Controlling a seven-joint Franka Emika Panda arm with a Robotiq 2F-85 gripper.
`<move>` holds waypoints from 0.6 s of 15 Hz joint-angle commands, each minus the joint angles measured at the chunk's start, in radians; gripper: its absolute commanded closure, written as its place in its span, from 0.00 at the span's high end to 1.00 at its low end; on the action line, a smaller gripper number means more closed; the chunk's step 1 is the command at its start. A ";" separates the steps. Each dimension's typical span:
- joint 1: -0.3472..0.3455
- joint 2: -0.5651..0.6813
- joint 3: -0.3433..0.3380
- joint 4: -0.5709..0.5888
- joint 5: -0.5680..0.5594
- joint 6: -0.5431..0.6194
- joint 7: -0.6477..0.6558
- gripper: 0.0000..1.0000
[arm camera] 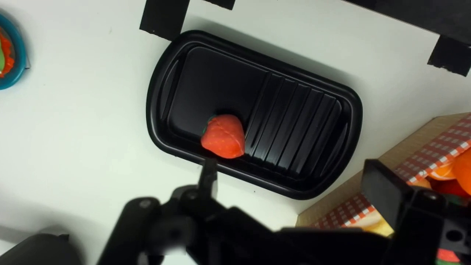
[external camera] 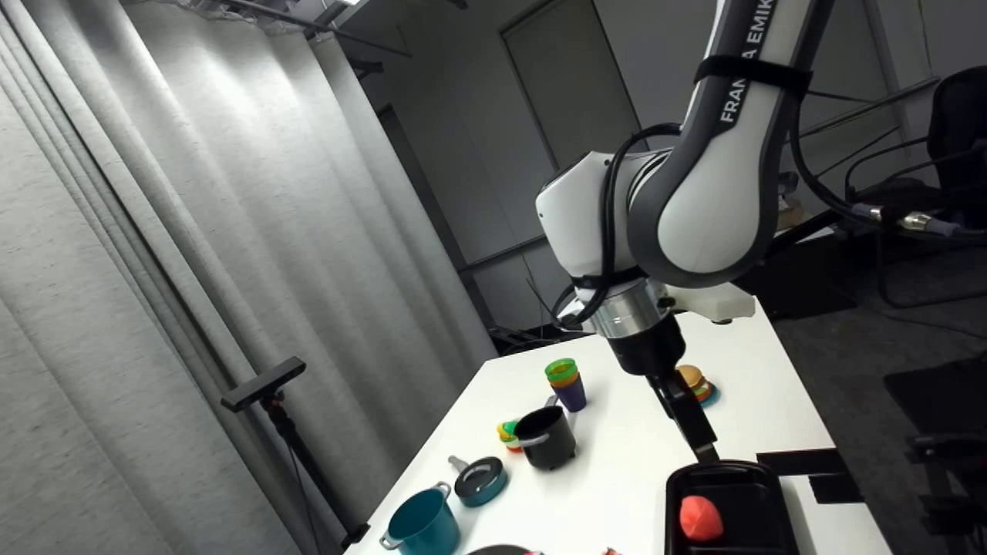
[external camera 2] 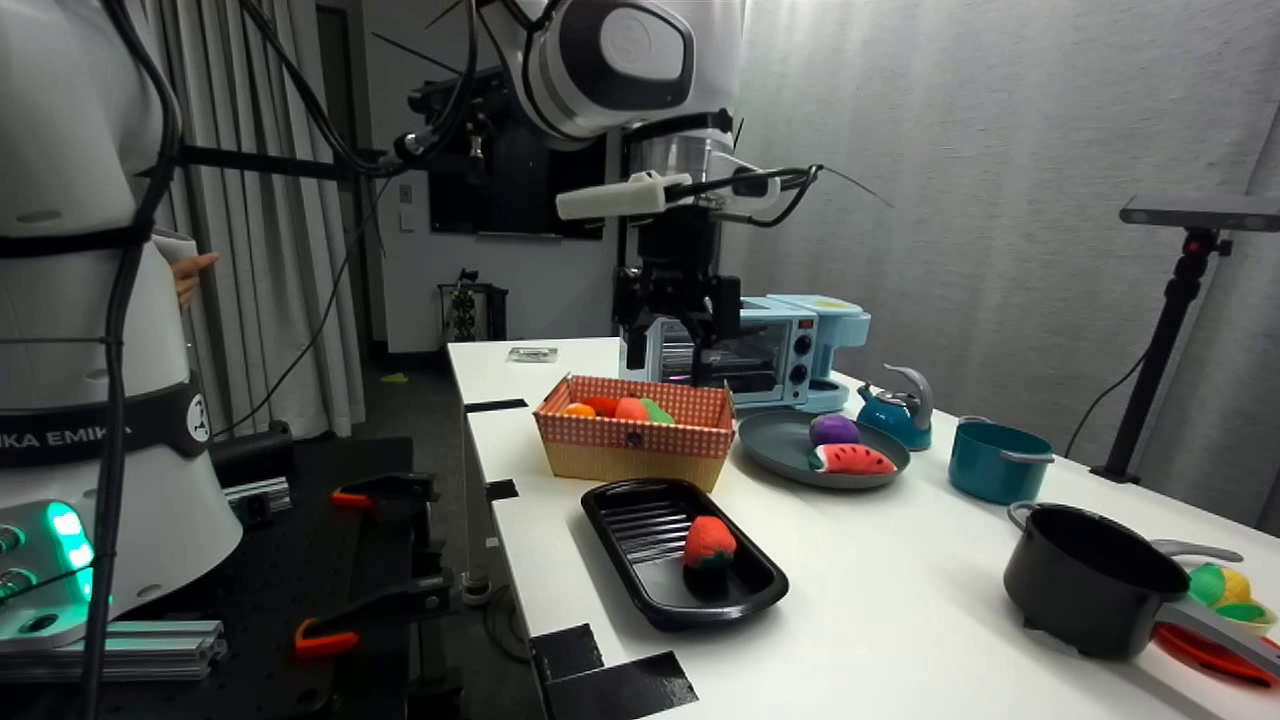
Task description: Put the plush toy on the tray in the box
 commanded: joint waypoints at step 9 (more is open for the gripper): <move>-0.029 0.147 0.004 0.075 0.098 0.039 0.045 1.00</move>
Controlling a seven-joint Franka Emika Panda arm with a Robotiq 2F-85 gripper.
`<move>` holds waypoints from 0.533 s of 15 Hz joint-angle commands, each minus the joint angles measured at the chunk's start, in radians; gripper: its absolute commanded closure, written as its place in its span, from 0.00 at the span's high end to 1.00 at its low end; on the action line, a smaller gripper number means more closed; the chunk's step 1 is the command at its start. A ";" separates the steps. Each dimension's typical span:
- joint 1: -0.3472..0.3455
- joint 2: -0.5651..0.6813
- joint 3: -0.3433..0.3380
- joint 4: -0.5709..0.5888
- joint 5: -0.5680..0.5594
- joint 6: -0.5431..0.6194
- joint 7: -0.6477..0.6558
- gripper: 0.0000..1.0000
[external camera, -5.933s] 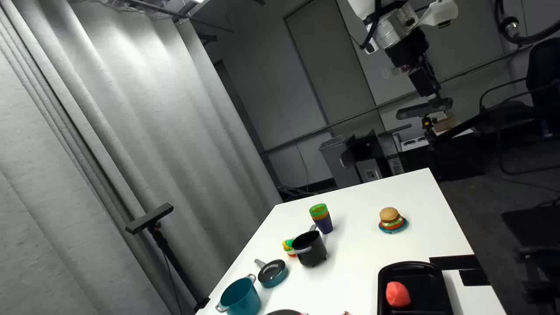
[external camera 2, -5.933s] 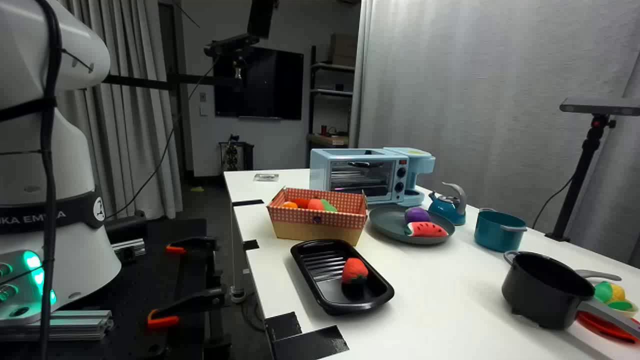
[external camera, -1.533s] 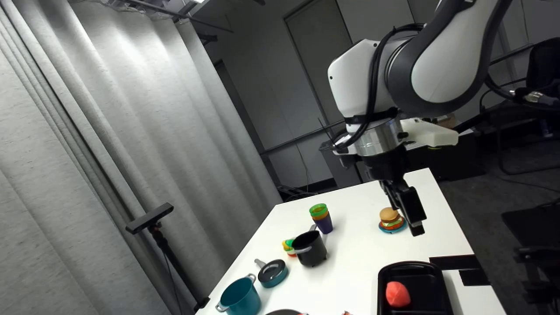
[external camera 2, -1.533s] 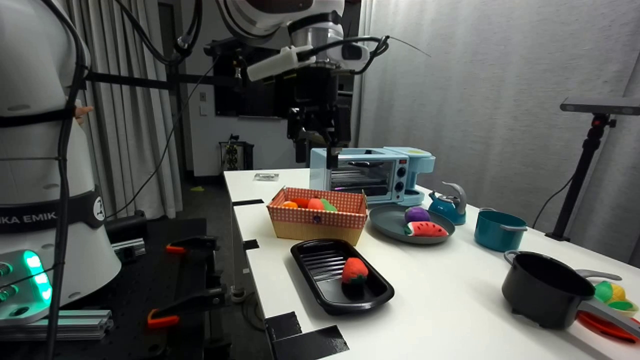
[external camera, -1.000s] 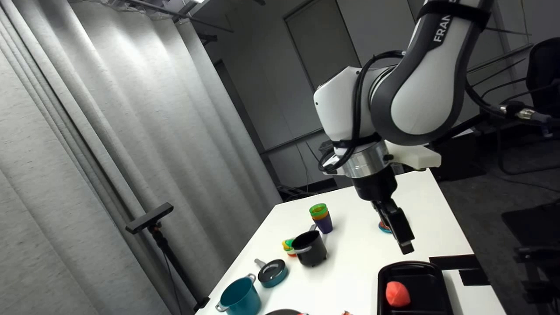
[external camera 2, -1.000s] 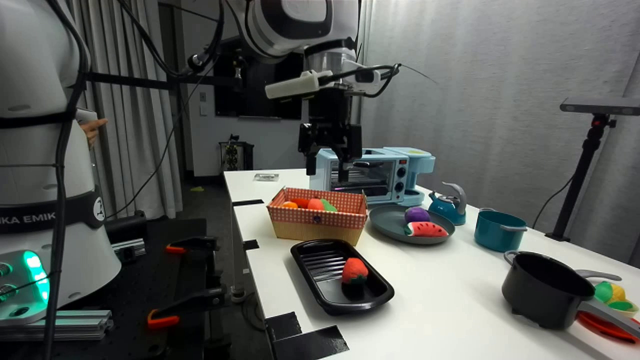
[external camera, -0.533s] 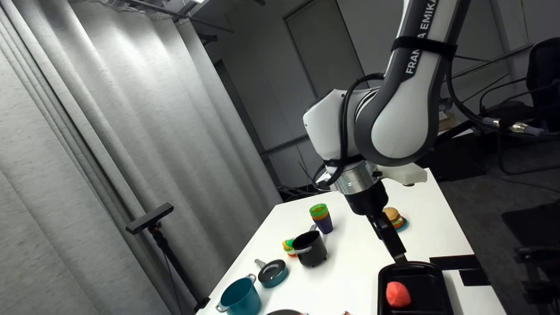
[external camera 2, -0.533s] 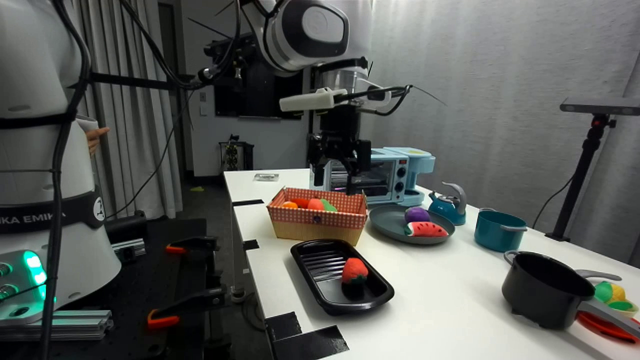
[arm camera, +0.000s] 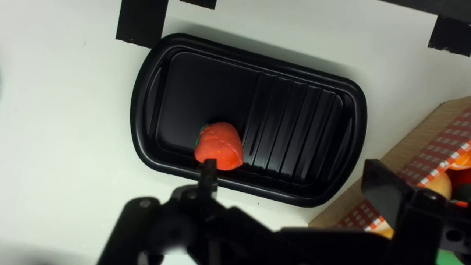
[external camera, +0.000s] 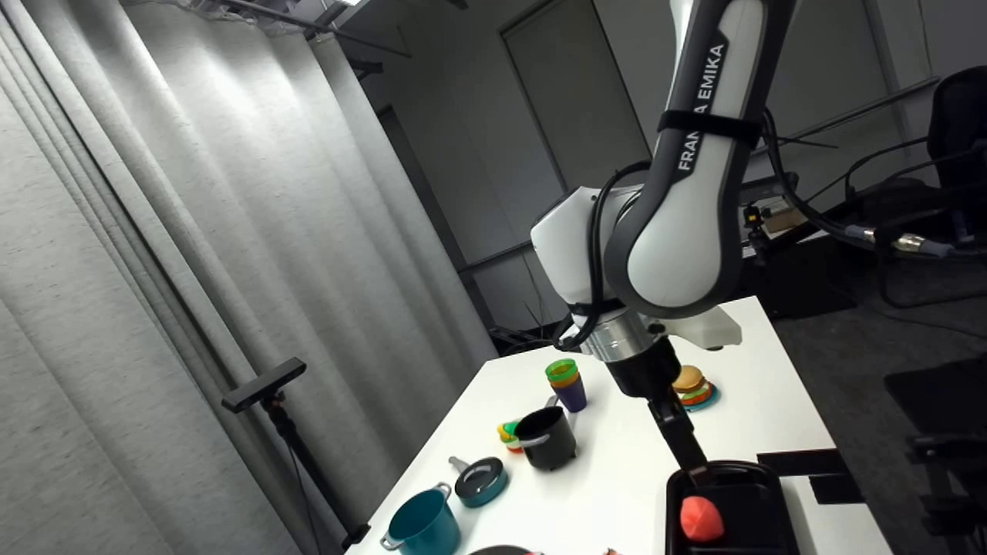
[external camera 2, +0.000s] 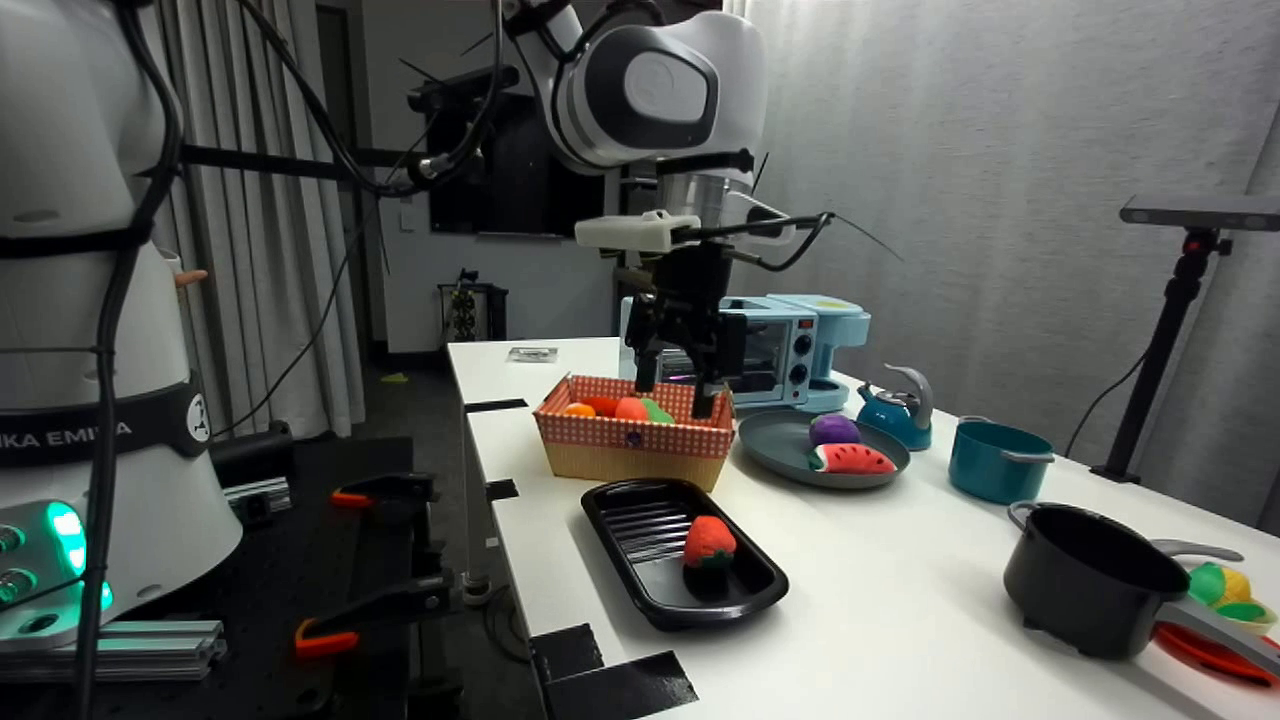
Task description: Put the plush toy on the tray in the box
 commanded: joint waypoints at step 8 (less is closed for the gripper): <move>-0.015 0.116 0.007 0.033 0.012 0.123 0.077 1.00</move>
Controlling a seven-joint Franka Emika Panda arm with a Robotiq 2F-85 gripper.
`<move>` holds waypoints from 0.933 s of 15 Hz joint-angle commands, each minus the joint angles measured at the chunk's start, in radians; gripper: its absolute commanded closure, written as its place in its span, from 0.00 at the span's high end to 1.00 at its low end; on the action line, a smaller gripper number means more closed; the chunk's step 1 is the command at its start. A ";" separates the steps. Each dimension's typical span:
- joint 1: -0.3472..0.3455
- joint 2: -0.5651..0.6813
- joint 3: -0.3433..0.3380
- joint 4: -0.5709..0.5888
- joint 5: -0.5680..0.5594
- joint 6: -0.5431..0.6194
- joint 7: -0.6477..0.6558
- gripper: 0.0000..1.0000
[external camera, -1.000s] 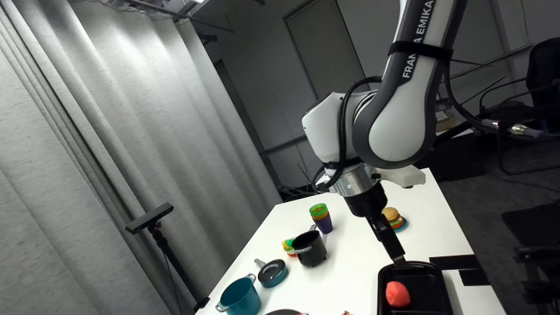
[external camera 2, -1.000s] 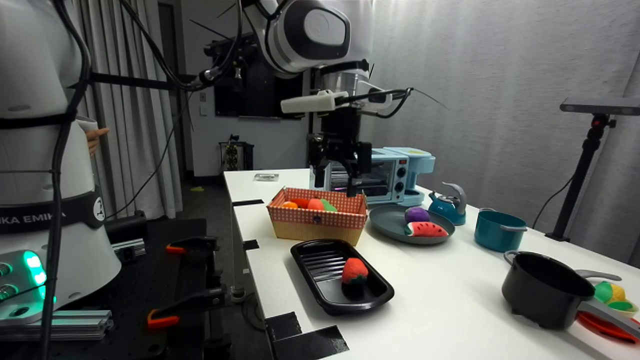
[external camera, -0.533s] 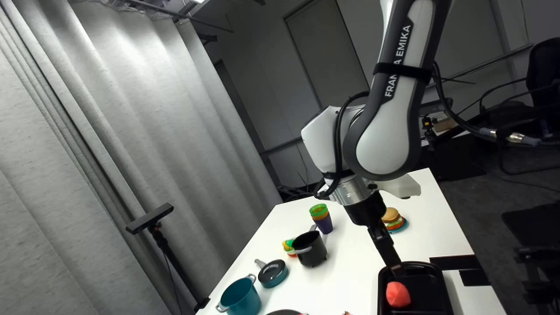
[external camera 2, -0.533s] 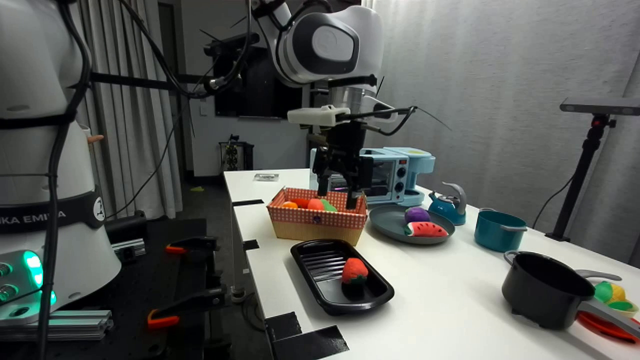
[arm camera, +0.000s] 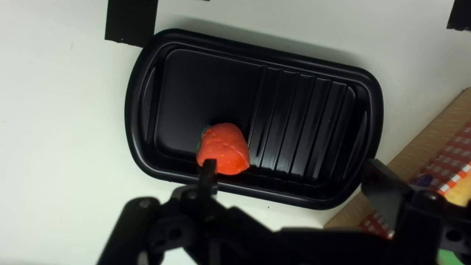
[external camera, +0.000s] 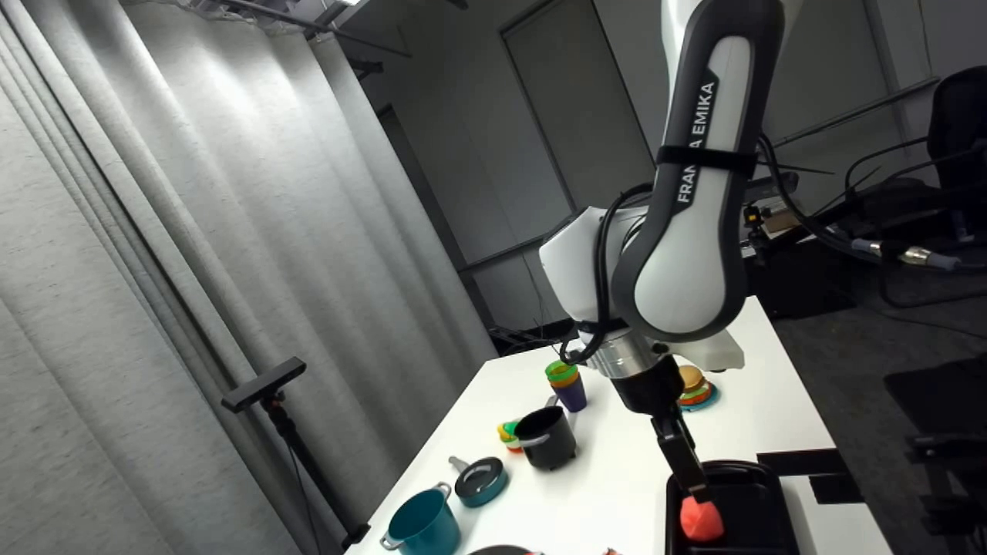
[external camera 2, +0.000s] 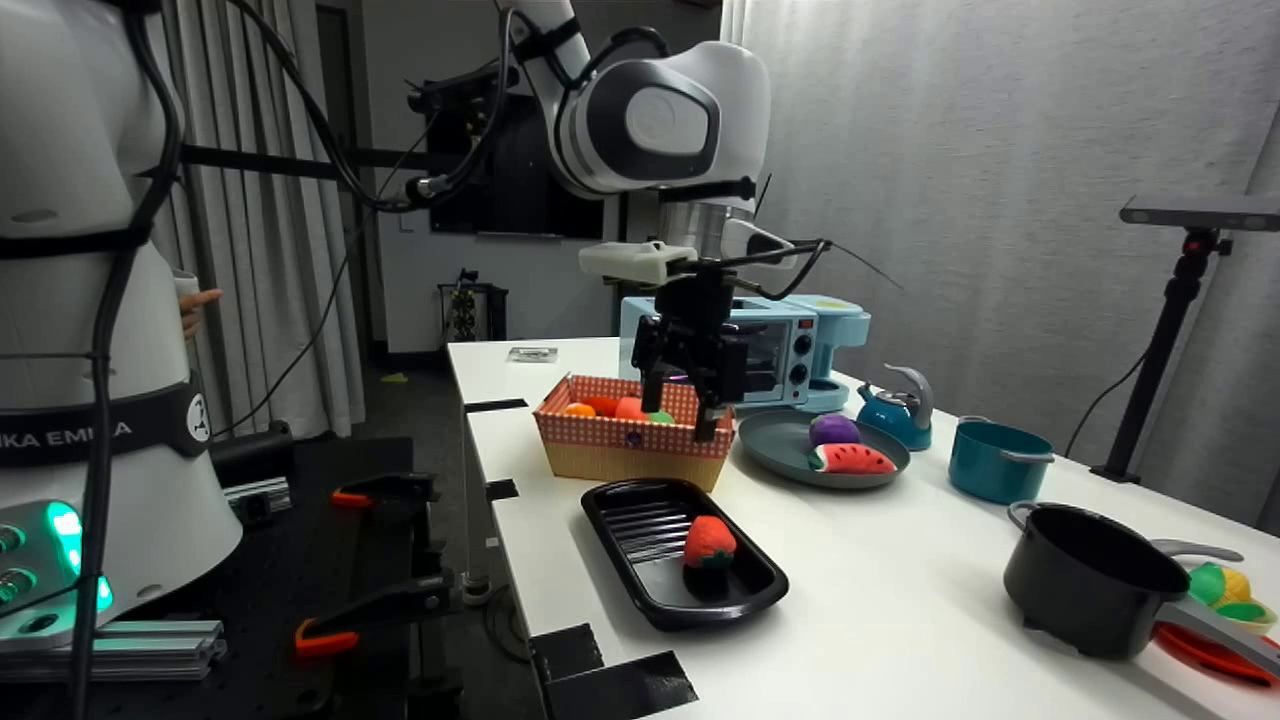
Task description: Put the plush toy on the tray in the box
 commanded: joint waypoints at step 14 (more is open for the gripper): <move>-0.012 0.202 -0.021 0.099 -0.020 0.120 0.072 1.00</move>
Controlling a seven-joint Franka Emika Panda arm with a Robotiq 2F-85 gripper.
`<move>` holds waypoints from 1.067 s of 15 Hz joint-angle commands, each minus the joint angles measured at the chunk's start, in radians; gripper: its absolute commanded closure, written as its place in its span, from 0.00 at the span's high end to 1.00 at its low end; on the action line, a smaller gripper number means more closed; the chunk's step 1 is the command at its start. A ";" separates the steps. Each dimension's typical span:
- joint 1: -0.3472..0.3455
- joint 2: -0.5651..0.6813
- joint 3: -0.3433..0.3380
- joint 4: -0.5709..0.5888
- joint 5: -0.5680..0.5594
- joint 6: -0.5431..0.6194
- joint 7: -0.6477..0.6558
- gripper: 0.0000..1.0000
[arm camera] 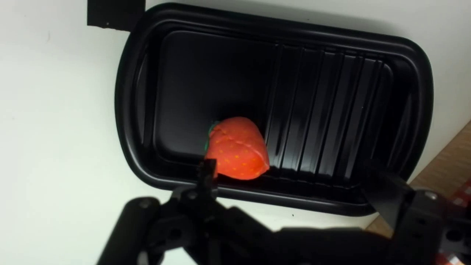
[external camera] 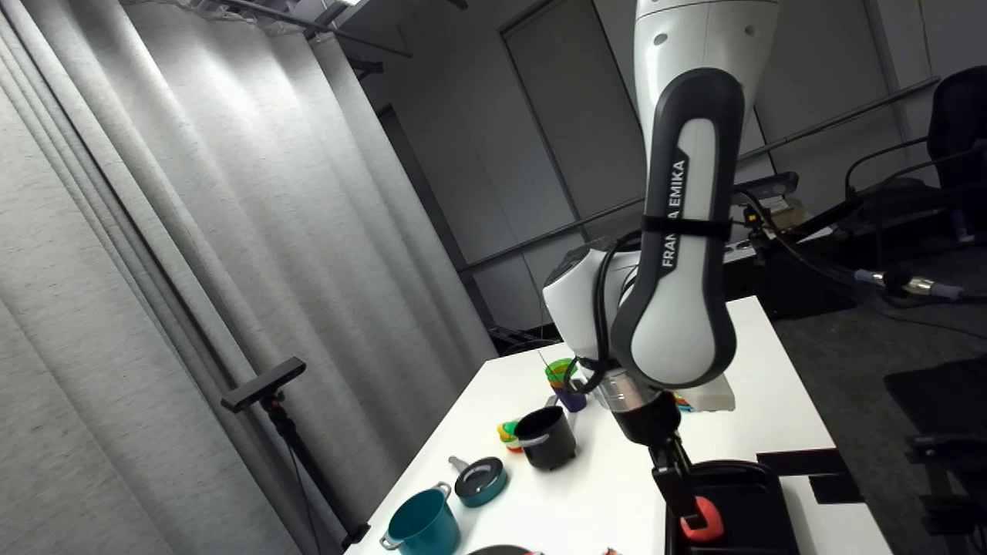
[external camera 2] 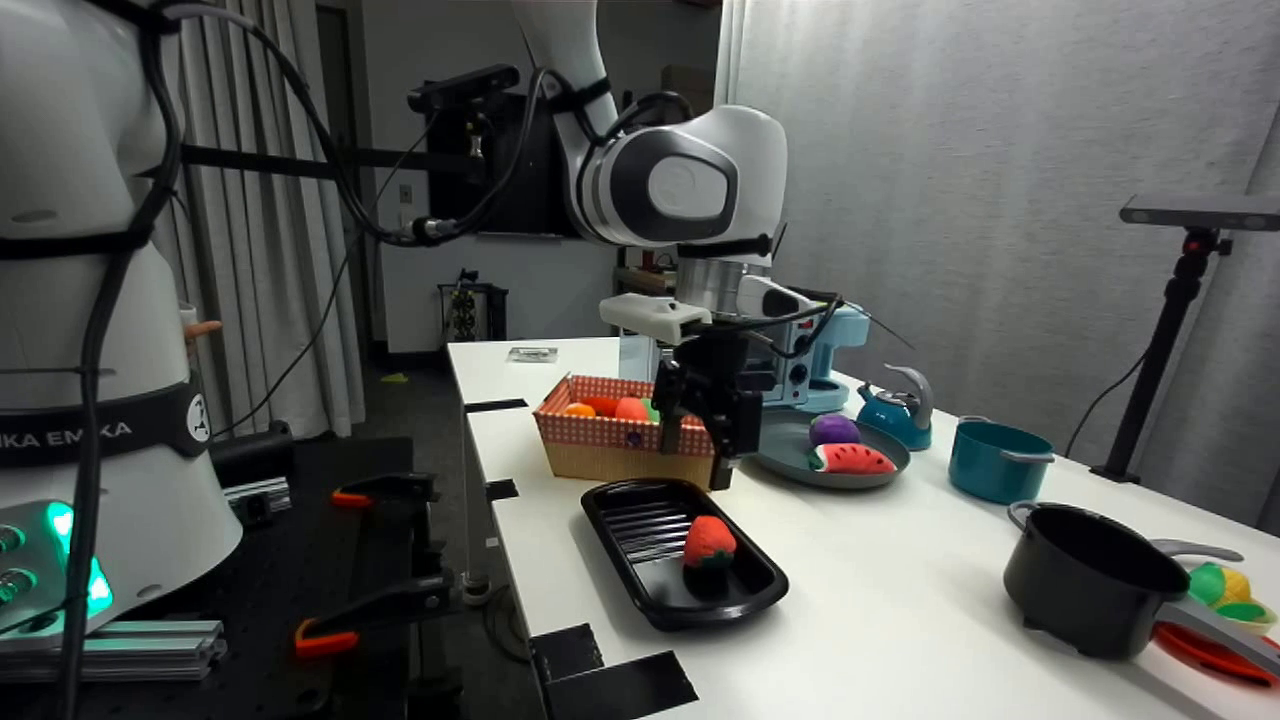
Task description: Put the plush toy on the tray in the box
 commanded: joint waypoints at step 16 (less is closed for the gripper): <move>-0.007 0.150 -0.022 0.095 -0.027 0.041 0.046 1.00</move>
